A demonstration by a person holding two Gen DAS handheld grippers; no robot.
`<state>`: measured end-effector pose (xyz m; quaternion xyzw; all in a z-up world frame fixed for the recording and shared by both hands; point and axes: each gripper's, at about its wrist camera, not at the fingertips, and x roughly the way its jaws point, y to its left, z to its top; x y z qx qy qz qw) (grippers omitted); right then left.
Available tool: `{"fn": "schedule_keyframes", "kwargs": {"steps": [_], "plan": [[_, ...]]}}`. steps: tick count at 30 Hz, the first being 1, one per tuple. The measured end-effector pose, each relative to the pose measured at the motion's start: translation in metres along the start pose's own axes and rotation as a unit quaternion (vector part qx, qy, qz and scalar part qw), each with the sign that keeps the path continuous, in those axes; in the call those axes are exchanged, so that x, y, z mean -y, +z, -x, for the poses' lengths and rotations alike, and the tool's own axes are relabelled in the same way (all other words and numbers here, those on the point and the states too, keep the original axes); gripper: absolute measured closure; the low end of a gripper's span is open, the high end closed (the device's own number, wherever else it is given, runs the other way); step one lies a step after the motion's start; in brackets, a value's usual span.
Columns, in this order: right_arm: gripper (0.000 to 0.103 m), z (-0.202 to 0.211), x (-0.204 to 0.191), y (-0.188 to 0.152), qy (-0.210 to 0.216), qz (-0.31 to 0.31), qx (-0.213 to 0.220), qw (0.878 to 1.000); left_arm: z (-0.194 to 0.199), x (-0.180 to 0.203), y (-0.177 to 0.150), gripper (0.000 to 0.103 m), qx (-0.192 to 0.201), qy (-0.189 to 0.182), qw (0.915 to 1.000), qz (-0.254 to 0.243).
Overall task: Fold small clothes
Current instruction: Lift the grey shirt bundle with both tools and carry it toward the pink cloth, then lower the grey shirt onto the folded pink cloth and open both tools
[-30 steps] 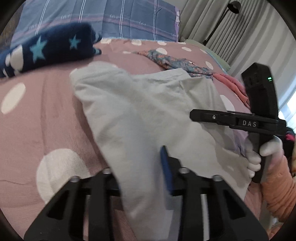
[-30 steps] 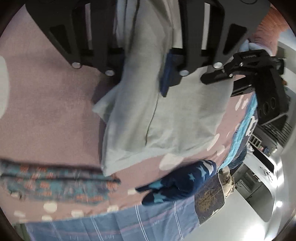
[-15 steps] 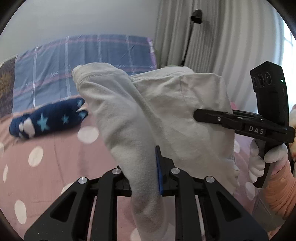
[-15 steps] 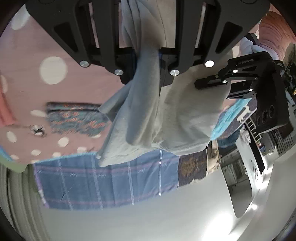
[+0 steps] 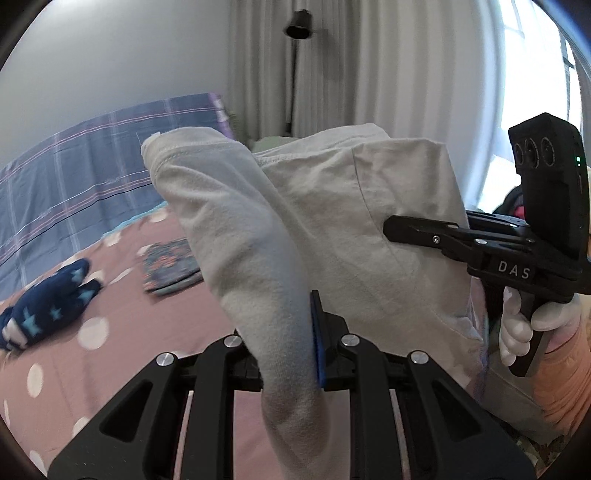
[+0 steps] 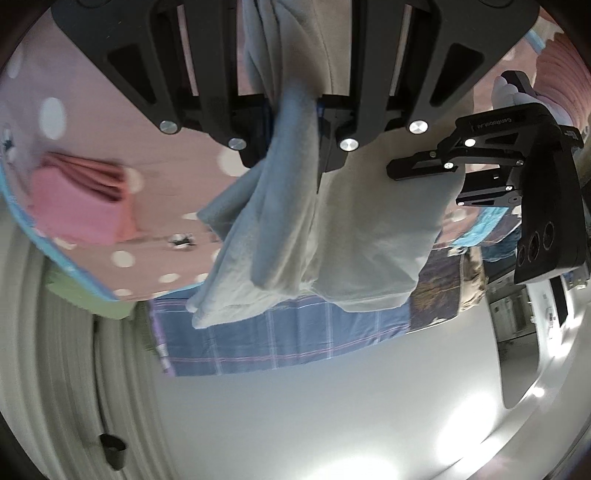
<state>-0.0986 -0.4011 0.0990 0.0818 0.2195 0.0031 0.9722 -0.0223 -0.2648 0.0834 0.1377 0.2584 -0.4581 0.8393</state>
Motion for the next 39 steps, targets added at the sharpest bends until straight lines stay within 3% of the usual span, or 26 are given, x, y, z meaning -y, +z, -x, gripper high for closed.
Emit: {"fn": "schedule_keyframes", "kwargs": {"steps": [6,15,20,24,33,35,36,37,38,39], "plan": [[0.087,0.033,0.057,0.006,-0.052,-0.019,0.015,0.998,-0.035,0.046,0.037,0.084,0.004,-0.029,0.9985,-0.046],[0.087,0.052,0.15,0.054,-0.139,-0.057,0.053,0.987,-0.115,0.087,0.132,0.084,0.012,-0.058,0.994,-0.092],[0.087,0.042,0.2,0.087,-0.179,-0.085,0.066,0.978,-0.16,0.103,0.187,0.084,0.016,-0.047,0.9917,-0.119],[0.087,0.027,0.234,0.111,-0.218,-0.103,0.078,0.967,-0.2,0.106,0.231,0.084,0.005,-0.047,0.9943,-0.095],[0.086,-0.035,0.299,0.146,-0.271,-0.115,0.048,0.954,-0.284,0.101,0.258,0.083,-0.015,-0.028,0.9956,-0.088],[0.078,-0.057,0.314,0.143,-0.275,-0.116,0.046,0.953,-0.316,0.093,0.255,0.067,-0.018,0.006,0.995,-0.098],[0.057,-0.071,0.323,0.134,-0.306,-0.117,0.036,0.944,-0.326,0.093,0.252,0.06,-0.023,0.031,0.9939,-0.104],[0.048,-0.08,0.331,0.123,-0.34,-0.126,0.018,0.932,-0.34,0.088,0.243,0.052,-0.03,0.073,0.9909,-0.109],[0.05,-0.091,0.34,0.103,-0.362,-0.145,-0.007,0.921,-0.349,0.083,0.232,0.052,-0.035,0.087,0.9895,-0.11],[0.05,-0.095,0.343,0.089,-0.351,-0.158,-0.012,0.923,-0.355,0.079,0.221,0.052,-0.045,0.075,0.9903,-0.108]]}}
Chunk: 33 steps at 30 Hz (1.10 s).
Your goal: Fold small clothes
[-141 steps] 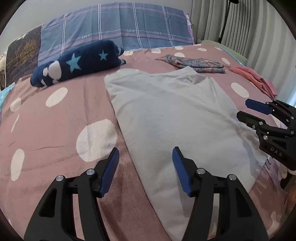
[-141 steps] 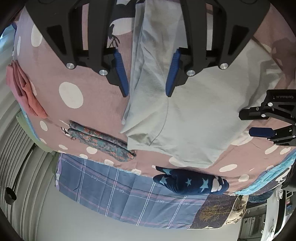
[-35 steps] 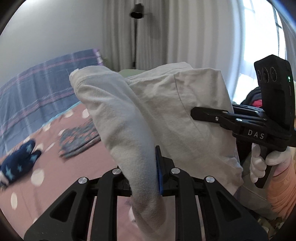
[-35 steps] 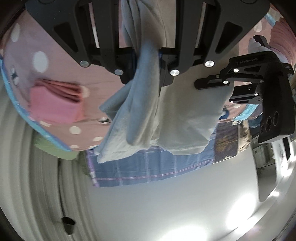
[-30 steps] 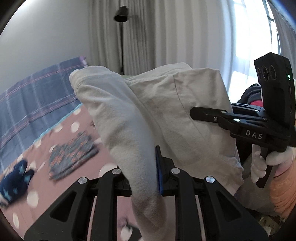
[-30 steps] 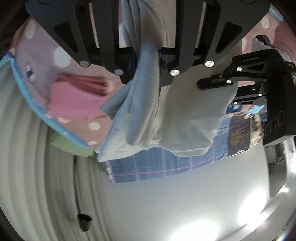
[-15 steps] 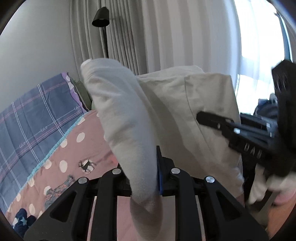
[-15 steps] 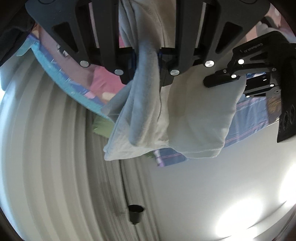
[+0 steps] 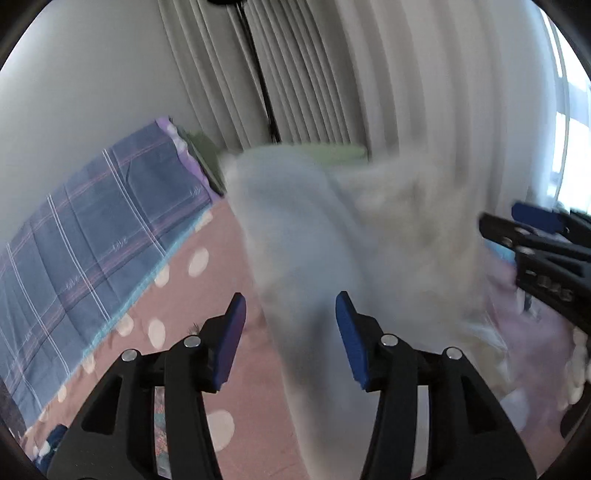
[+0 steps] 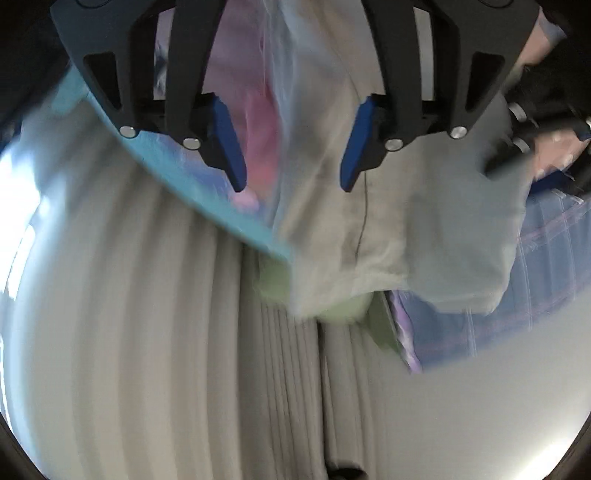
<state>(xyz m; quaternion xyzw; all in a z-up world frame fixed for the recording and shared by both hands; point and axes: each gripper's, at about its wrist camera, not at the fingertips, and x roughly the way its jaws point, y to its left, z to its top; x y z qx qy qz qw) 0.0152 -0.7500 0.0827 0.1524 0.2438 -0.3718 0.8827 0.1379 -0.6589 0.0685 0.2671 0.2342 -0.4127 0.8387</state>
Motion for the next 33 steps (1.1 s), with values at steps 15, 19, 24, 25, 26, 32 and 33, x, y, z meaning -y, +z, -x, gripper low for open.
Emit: {"fn": "schedule_keyframes", "kwargs": {"steps": [15,19,24,25,26,32,33], "plan": [[0.01,0.118,0.003,-0.162,0.037,0.031,0.022,0.999,0.069,0.006,-0.138,0.042,0.009,-0.132,0.9909,0.025],[0.005,0.168,-0.009,-0.161,0.014,0.04,0.041,0.998,0.123,-0.011,-0.163,0.037,0.039,-0.142,0.9871,0.064],[0.002,0.217,-0.019,-0.159,-0.005,0.035,0.049,0.998,0.19,-0.024,-0.187,0.016,0.086,-0.108,0.9869,0.084],[0.002,0.227,-0.02,-0.161,-0.001,0.031,0.052,0.998,0.199,-0.025,-0.19,0.008,0.092,-0.099,0.9873,0.083],[0.002,0.235,-0.022,-0.163,0.003,0.028,0.054,0.998,0.212,-0.024,-0.194,0.001,0.1,-0.085,0.9879,0.082],[0.002,0.277,-0.031,-0.178,0.017,0.029,0.065,0.997,0.267,-0.016,-0.215,0.001,0.13,-0.064,0.9863,0.078],[0.002,0.281,-0.031,-0.181,0.02,0.029,0.063,0.997,0.274,-0.015,-0.217,0.001,0.132,-0.065,0.9858,0.081]]}}
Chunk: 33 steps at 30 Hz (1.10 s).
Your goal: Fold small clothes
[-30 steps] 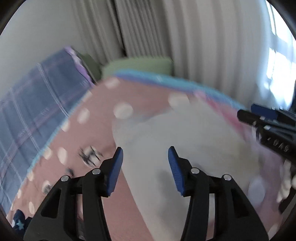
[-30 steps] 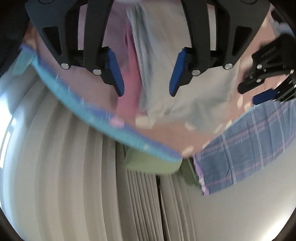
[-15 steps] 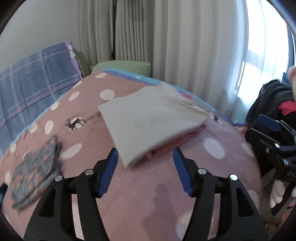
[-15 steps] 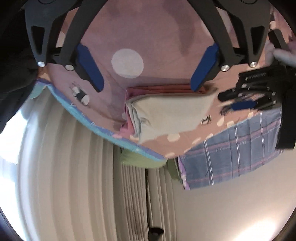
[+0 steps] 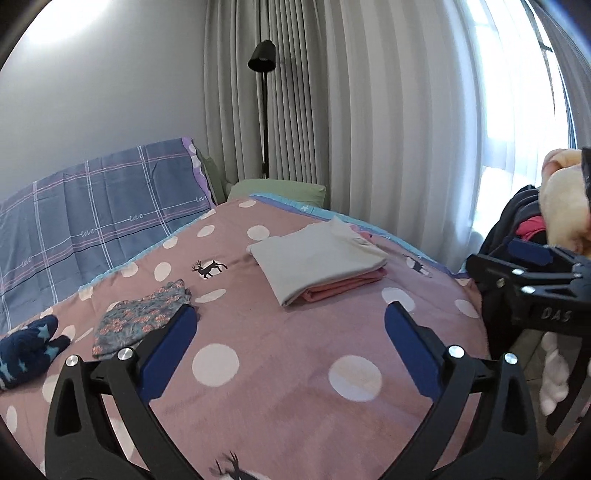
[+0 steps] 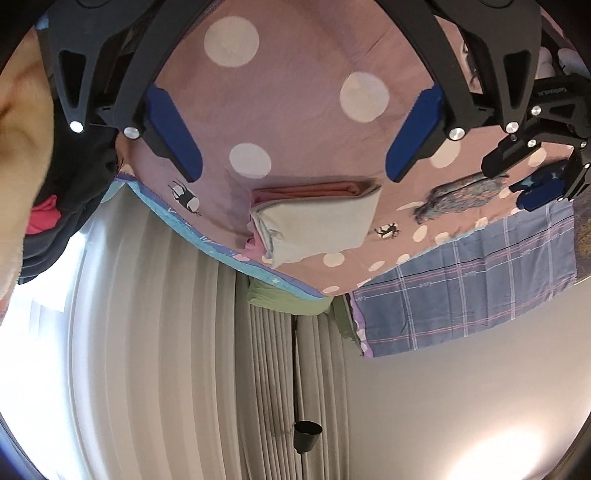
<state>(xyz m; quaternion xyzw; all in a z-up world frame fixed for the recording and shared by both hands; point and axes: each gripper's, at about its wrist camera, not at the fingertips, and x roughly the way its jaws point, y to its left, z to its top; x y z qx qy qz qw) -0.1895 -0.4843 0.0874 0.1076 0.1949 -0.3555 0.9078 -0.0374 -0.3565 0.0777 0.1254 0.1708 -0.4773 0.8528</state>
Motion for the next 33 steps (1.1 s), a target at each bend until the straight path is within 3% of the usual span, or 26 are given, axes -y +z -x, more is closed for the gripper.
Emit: {"fn": "schedule_keyframes", "kwargs": {"steps": [6,12,16,33], "plan": [[0.002,0.005,0.0,-0.015,0.014,-0.006,-0.039,0.999,0.028,0.012,-0.012,0.001,-0.004,0.026,0.9997,0.002],[0.002,0.017,0.002,-0.027,0.015,-0.004,-0.044,0.999,0.042,0.015,-0.024,0.001,-0.007,0.018,0.9997,0.016],[0.002,0.022,-0.002,-0.031,0.015,0.002,-0.047,0.999,0.046,0.013,-0.029,0.001,-0.022,0.047,0.9982,0.03],[0.002,0.016,-0.032,-0.035,0.014,0.034,-0.054,0.998,0.054,-0.001,-0.043,0.001,-0.029,0.037,0.9971,0.059]]}}
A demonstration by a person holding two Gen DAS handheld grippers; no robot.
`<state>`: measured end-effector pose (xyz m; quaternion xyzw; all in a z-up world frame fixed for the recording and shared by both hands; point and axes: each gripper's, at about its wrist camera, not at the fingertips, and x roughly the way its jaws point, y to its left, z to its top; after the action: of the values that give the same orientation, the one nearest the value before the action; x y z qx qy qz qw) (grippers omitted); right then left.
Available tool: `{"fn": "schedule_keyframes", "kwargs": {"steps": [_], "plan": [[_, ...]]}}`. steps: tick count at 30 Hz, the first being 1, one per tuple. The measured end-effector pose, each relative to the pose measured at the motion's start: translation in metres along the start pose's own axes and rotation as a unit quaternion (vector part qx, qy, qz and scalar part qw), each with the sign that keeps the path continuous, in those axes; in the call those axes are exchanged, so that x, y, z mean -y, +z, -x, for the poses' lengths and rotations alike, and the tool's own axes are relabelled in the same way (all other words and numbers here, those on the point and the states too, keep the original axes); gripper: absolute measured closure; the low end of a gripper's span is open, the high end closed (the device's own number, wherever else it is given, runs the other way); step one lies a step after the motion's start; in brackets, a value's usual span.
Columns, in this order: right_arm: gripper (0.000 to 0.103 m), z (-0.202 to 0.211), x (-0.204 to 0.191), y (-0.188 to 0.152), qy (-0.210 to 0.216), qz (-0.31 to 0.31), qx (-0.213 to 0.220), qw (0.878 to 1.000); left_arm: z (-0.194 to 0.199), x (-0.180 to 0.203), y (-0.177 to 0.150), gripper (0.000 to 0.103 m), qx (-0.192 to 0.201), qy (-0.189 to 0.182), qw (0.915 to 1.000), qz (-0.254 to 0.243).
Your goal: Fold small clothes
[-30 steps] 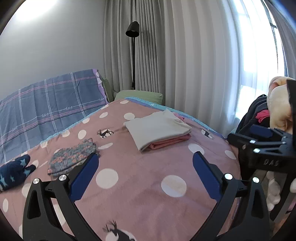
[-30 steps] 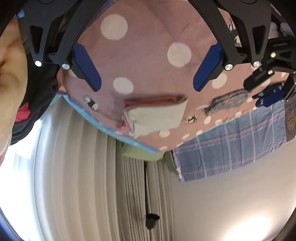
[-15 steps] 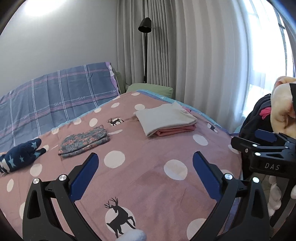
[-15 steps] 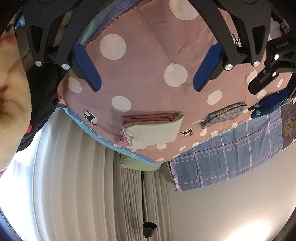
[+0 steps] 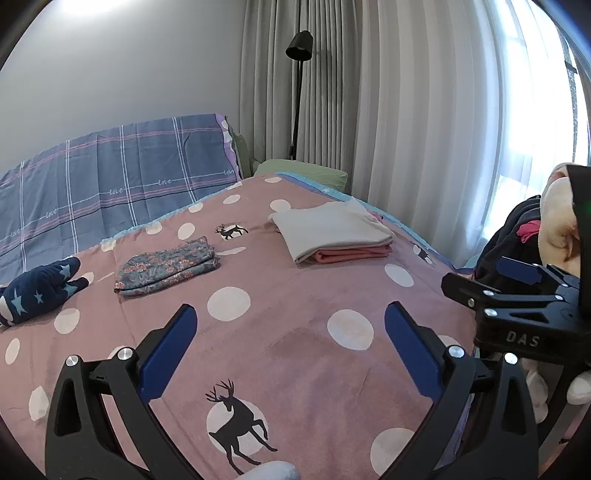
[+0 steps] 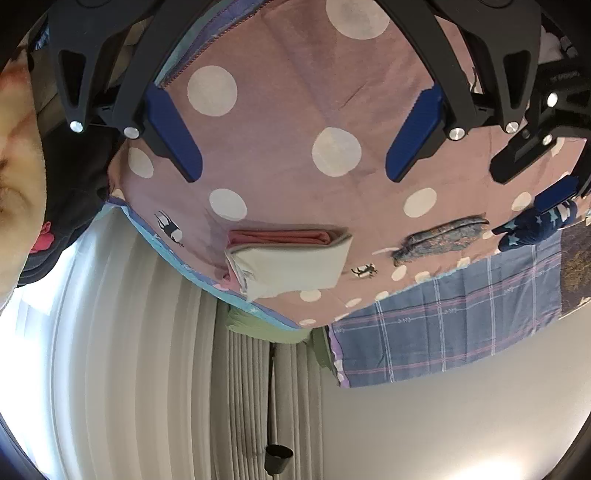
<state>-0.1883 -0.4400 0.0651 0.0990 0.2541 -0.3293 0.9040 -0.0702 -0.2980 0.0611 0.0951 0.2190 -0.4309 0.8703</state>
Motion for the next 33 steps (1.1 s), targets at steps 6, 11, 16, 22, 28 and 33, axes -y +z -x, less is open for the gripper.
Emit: {"fn": "schedule_keyframes", "kwargs": {"steps": [6,11,16,22,28,33], "plan": [[0.002,-0.003,0.003,-0.003,-0.006,-0.008,-0.006,1.0,-0.009,0.004,-0.006,0.001,-0.016,-0.002,0.9998,-0.014],[0.002,-0.009,0.004,-0.001,-0.01,-0.01,-0.01,1.0,-0.014,0.004,-0.006,0.001,-0.02,-0.006,0.9997,-0.009],[0.002,-0.01,0.005,-0.002,-0.013,-0.011,-0.011,1.0,-0.017,0.005,-0.007,0.001,-0.024,-0.005,0.9996,-0.013],[0.002,-0.013,0.005,-0.002,-0.015,-0.011,-0.012,1.0,-0.022,0.004,-0.006,0.001,-0.029,-0.002,0.9995,-0.013],[0.002,-0.017,0.005,-0.002,-0.021,-0.008,-0.014,1.0,-0.023,0.004,-0.003,0.001,-0.023,-0.001,0.9996,-0.016],[0.002,-0.016,0.006,-0.003,-0.026,-0.009,-0.011,1.0,-0.023,0.003,-0.001,0.001,-0.022,-0.005,0.9996,-0.015]]}}
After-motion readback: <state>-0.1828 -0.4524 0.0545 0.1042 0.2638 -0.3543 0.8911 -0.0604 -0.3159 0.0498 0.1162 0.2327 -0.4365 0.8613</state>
